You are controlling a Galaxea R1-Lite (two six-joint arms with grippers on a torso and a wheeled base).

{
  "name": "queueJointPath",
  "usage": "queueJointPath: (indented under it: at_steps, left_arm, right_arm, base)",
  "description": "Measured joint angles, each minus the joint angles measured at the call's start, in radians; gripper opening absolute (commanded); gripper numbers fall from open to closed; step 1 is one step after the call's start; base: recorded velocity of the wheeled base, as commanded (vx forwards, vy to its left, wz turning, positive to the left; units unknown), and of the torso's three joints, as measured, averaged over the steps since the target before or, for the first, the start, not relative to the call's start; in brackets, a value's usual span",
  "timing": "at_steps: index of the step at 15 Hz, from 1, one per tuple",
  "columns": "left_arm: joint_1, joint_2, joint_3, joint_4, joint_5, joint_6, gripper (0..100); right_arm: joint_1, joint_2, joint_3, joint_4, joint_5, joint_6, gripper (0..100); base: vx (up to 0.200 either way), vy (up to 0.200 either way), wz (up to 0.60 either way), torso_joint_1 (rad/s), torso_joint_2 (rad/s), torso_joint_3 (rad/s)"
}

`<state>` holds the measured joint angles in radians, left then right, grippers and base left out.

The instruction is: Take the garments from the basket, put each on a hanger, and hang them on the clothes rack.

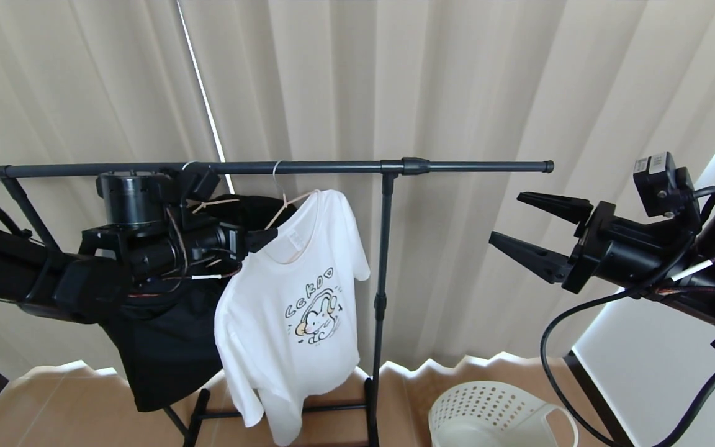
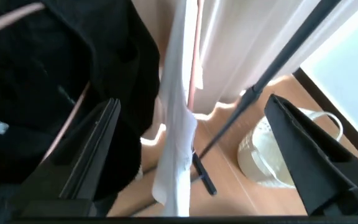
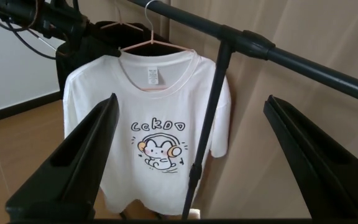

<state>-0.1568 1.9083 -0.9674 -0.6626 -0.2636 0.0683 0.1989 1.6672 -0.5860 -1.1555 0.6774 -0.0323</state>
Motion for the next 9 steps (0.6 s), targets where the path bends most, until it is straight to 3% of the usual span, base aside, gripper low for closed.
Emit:
queueJointPath:
  at_steps: [2,6,9]
  left_arm:
    - [0.001,-0.065,0.054,-0.021,0.004,0.0,100]
    - [0.001,-0.319,0.2,0.09,0.04,0.0,100]
    - [-0.001,-0.564,0.472,0.14,0.116,0.004,100]
  right_arm:
    - [0.0,-0.008,0.0,0.001,0.0,0.0,100]
    - [-0.001,-0.035,0.005,0.003,-0.001,0.0,100]
    - [-0.001,-0.049,0.009,0.003,-0.001,0.001,100]
  base:
    - [0.0,0.0,0.0,0.0,0.0,0.0]
    - [0.0,0.0,0.0,0.0,0.0,0.0]
    - [0.0,0.0,0.0,0.0,0.0,0.0]
